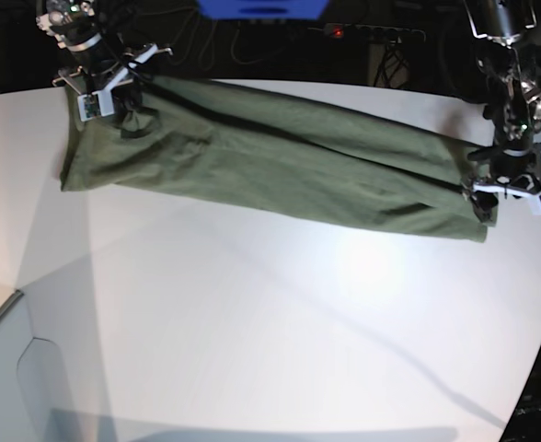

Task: Layout the t-shirt on the table in an organized manner, then fold the t-shirt properly
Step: 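Lower the strip flat and adjust its ends with both grippers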

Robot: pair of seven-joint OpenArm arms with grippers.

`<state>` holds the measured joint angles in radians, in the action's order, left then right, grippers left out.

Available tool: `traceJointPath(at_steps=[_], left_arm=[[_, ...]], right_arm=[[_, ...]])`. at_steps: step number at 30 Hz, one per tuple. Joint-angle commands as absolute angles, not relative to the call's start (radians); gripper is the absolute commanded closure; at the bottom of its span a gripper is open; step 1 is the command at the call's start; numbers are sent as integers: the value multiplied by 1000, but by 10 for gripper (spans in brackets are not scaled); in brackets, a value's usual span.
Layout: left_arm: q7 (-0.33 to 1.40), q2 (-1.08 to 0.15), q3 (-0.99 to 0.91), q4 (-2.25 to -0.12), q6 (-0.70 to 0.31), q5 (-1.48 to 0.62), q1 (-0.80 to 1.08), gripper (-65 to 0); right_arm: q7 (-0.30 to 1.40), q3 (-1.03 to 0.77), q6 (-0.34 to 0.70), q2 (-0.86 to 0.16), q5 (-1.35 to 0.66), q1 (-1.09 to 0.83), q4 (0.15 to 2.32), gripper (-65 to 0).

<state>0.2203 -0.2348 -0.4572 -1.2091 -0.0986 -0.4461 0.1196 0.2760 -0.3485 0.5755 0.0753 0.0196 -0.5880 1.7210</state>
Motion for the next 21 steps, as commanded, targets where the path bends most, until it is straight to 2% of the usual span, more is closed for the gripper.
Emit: traceJointPath(at_steps=[1,14,21], left_arm=[[193,-249,-461,-1233,-105,-449,116,-494],[189,-249,-460,-1052,-105,-449,62,-498],[194,-249,-460,-1053,-105,-449,58,-498]], right_arm=[[255,-351,590,76,7,-584,1739,0],[259,-354,590,71,7,-575,1744,-5],[259,-398,590,77,5,-584,1787,-244]])
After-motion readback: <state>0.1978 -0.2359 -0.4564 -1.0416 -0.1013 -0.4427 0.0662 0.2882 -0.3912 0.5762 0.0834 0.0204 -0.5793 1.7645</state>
